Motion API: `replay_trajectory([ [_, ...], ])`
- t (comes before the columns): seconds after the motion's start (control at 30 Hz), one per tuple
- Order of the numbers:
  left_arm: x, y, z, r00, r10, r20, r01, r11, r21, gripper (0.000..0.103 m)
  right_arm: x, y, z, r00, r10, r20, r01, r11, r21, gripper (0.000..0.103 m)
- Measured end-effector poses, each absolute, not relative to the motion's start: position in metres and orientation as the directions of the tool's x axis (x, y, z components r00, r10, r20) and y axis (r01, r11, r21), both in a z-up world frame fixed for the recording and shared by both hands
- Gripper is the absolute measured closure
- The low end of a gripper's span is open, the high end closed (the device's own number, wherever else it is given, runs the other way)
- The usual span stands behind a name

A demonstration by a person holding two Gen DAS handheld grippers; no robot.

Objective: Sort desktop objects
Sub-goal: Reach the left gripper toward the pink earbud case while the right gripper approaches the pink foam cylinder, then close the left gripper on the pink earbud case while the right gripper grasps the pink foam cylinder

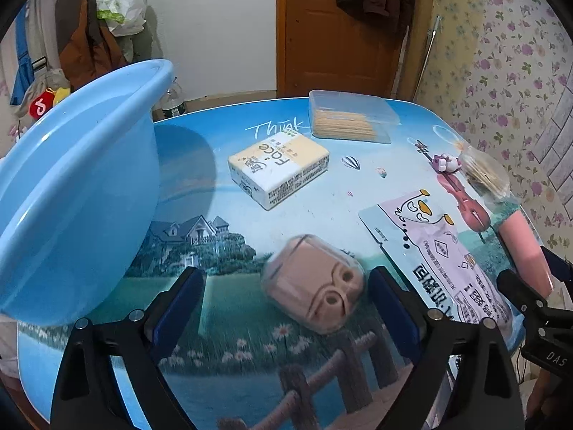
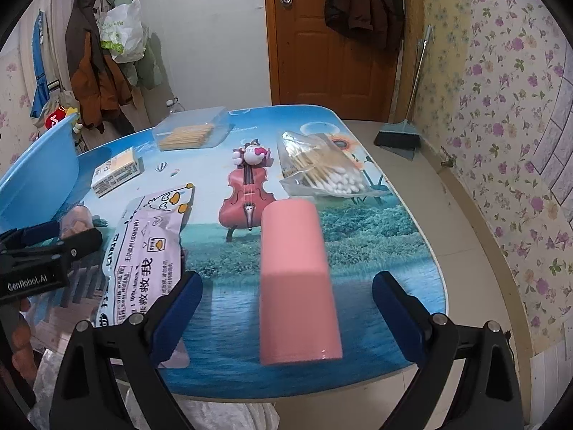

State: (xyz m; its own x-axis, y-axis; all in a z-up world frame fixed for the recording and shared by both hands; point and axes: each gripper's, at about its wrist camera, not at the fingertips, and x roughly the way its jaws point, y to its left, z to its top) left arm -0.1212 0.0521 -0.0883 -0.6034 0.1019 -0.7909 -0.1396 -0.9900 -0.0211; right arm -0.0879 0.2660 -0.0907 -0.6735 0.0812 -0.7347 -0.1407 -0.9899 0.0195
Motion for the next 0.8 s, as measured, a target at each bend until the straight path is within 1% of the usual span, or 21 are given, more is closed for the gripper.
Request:
replay_trajectory([
  [0.07,-0.122,0.051,-0.088,-0.607,0.109,-0.787,-0.151,-0.988,-0.021,0.014,-0.089,0.268,-0.091,-0.676,0.080,-0.733,-0.144,-0.989,0.024,0.006],
  [0.17,-0.121,0.050,-0.088,-0.615,0.127,-0.778,-0.178,-0.984,-0.020,0.022,-0.090,0.271,-0.092,-0.683,0.085,-0.726,-0.147,-0.989,0.022,0.006],
  [0.23,-0.120,0.050,-0.087,-0.620,0.141,-0.772,-0.195,-0.981,-0.023,0.029,-0.088,0.274,-0.092,-0.691,0.080,-0.718,-0.143,-0.989,0.027,0.006],
  [0.3,-0.118,0.051,-0.086,-0.622,0.157,-0.767,-0.214,-0.977,-0.026,0.041,-0.086,0.276,-0.092,-0.699,0.066,-0.712,-0.136,-0.990,0.042,0.006],
  [0.33,-0.118,0.052,-0.086,-0.622,0.164,-0.766,-0.222,-0.975,-0.028,0.043,-0.086,0.277,-0.091,-0.700,0.063,-0.711,-0.134,-0.990,0.045,0.006],
  [0.4,-0.117,0.054,-0.085,-0.621,0.178,-0.763,-0.237,-0.971,-0.033,0.052,-0.085,0.278,-0.091,-0.701,0.061,-0.710,-0.132,-0.990,0.046,0.006],
  [0.6,-0.111,0.058,-0.085,-0.628,0.184,-0.756,-0.247,-0.968,-0.030,0.053,-0.082,0.281,-0.088,-0.713,0.077,-0.697,-0.140,-0.990,0.034,0.006],
  [0.8,-0.102,0.057,-0.085,-0.628,0.184,-0.756,-0.246,-0.969,-0.032,0.053,-0.079,0.281,-0.086,-0.715,0.063,-0.696,-0.129,-0.991,0.043,0.006],
])
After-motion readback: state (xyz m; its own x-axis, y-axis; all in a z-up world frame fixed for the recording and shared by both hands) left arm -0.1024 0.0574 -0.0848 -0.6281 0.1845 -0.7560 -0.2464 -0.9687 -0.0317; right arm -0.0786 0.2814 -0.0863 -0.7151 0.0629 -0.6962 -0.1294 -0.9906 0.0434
